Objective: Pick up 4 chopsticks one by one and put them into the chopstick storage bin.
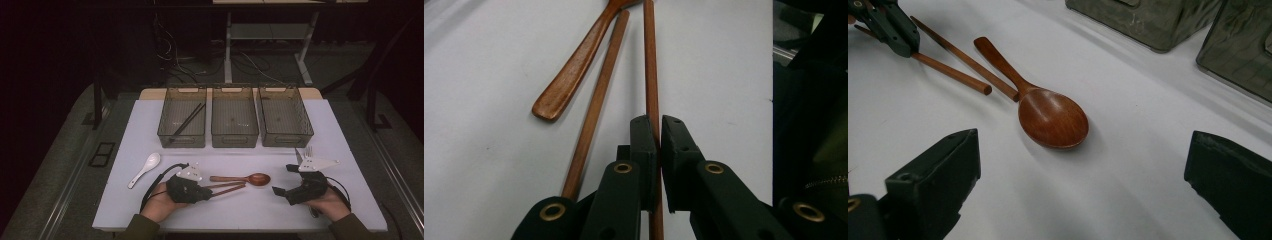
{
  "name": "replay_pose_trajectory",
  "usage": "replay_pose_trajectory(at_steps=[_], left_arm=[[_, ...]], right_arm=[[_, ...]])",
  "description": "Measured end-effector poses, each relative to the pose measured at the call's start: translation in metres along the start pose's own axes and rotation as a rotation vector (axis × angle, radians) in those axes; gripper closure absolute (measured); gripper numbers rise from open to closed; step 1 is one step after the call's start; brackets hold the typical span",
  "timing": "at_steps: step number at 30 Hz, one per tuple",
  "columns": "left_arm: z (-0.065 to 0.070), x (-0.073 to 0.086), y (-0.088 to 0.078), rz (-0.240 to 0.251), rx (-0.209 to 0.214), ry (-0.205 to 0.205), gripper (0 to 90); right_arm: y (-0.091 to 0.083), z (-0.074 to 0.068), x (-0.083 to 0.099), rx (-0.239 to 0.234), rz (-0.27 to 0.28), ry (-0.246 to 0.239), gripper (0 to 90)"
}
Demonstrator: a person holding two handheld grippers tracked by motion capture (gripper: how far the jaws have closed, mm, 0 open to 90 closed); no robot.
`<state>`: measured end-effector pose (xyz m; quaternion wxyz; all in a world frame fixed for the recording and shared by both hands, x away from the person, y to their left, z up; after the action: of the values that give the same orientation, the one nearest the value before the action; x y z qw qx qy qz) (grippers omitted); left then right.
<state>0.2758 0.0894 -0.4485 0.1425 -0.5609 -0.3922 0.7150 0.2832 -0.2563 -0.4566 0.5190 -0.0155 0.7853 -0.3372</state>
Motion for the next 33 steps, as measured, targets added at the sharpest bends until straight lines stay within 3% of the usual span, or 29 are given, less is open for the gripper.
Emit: replay_pose_trajectory(at_steps=[16,33], left_arm=[[-0.010,-0.002,-0.014,0.026,-0.058,-0.084,83.7],[-0.036,-0.010,-0.032,0.064,-0.125,-0.132,83.7]], right_arm=[[0.000,0.003,0.002,0.003,-0.008,0.012,1.3],[-0.001,0.005,0.003,0.001,-0.004,0.018,1.3]])
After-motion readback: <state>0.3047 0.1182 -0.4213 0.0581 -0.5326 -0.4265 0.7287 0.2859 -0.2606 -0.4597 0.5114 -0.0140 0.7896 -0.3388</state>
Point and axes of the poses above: each handheld gripper's, and its own axes: y roughly forward along the jaws, x roughly out of its underside, z roughly to its right, the point moved 3 cm from there along y, roughly forward along the jaws, and after that the axes turned 9 degrees about -x, right-handed, at the moved point
